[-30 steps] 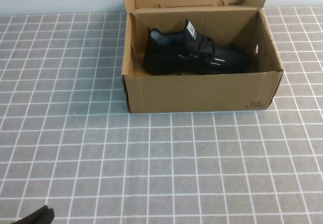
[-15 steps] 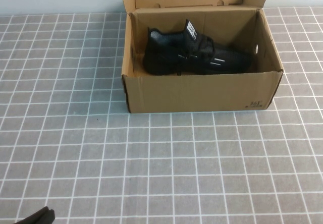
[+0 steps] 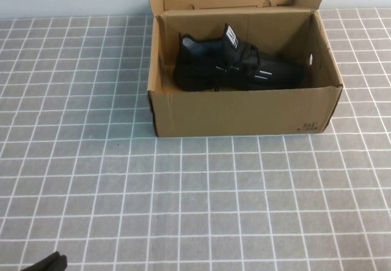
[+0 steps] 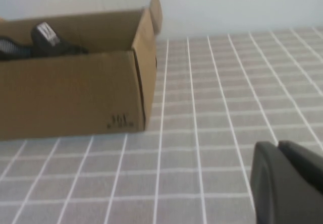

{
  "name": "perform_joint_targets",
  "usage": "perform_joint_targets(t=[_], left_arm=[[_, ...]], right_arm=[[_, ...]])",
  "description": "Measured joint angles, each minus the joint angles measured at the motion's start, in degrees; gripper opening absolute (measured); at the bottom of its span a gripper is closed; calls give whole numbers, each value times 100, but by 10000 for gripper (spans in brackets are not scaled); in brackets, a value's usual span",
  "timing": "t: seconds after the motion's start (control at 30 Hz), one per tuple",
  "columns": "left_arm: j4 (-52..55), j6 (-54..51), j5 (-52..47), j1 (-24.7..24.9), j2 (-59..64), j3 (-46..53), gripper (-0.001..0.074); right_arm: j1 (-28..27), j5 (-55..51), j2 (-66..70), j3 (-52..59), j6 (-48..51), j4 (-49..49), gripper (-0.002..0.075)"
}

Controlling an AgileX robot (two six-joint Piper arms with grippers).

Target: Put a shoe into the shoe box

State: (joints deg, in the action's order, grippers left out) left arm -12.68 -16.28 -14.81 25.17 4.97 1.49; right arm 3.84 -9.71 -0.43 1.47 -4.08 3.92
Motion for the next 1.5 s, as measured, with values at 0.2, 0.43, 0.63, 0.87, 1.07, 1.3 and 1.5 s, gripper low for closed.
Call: perform_joint_targets(t=[0.2,0.43,0.63,0.87,1.07,1.3,1.5], left_arm=[[0,0,0,0,0,0,-1],[0,3,0,0,0,0,-1],[0,3,0,0,0,0,-1],[0,13,0,0,0,0,-1],[0,13,0,0,0,0,-1],[486,91,89,-124,0,0,-1],[744,715,861,-1472,-213,0,-1]], right_arm=[[-23,-638,0,0,0,12,-16],[-23,-991,0,0,0,12,-16],[-23,-996,0,0,0,12,-16],[-23,-1005,0,0,0,12,-16],[-23,-1005,0,0,0,12,-16],[-23,-1005,0,0,0,12,-16],[-23,-1005,0,0,0,12,-16]])
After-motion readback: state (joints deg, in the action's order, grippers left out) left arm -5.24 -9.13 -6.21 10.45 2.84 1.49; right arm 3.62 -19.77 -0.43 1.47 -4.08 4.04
